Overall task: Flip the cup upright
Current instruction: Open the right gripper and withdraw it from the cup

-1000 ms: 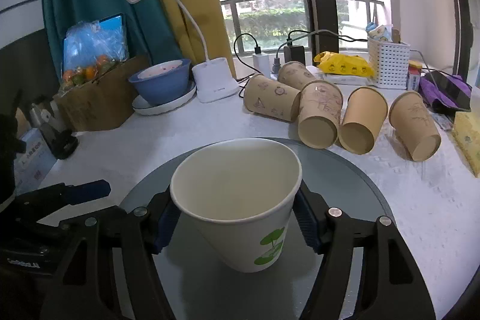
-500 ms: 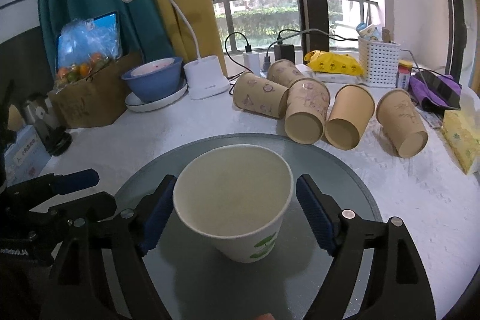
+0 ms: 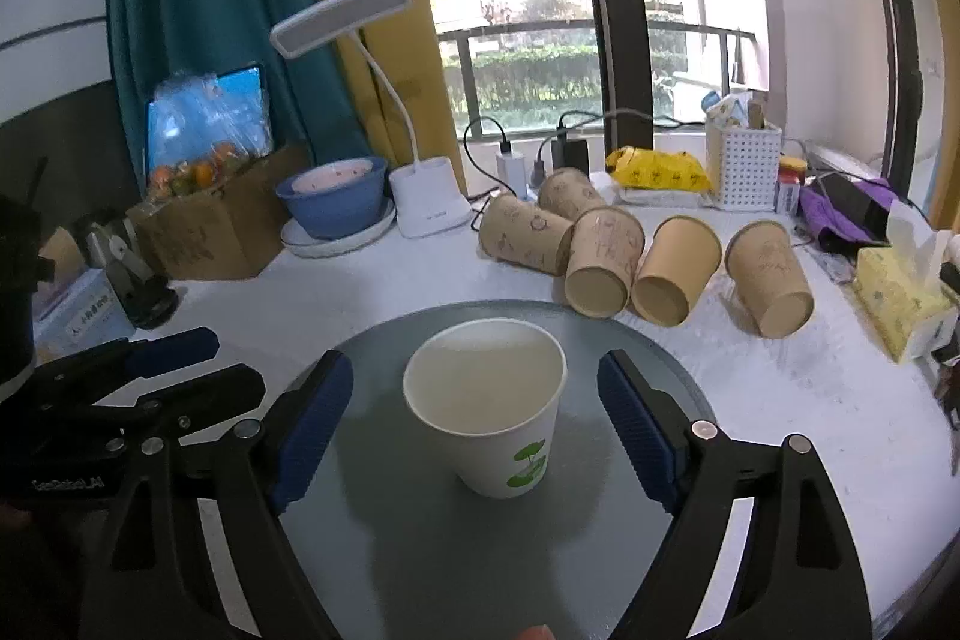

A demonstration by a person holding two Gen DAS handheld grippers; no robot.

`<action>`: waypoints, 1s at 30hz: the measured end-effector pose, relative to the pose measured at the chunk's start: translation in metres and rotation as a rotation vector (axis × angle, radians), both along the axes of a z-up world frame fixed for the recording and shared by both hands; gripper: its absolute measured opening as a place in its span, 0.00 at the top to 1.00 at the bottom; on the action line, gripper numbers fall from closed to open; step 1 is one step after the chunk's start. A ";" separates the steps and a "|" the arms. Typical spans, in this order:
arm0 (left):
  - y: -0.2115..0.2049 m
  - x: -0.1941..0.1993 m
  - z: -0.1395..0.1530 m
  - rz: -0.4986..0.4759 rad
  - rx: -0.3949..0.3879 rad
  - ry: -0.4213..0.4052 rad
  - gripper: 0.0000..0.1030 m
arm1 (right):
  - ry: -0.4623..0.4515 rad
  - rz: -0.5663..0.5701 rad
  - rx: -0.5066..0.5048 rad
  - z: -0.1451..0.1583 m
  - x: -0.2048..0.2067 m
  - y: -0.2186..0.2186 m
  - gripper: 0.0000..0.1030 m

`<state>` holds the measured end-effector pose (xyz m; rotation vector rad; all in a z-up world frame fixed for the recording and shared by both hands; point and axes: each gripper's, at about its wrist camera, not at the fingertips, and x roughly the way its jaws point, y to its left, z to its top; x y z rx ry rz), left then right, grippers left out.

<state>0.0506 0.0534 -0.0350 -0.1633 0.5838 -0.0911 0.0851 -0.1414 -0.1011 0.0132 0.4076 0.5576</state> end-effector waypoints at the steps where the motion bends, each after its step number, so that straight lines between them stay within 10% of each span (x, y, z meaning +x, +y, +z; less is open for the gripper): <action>1: -0.002 -0.003 0.004 0.001 0.006 -0.013 0.26 | -0.005 -0.003 0.002 0.003 -0.003 -0.003 0.16; 30: -0.038 -0.064 0.085 0.109 0.124 -0.351 0.13 | -0.202 -0.030 0.042 0.074 -0.067 -0.070 0.16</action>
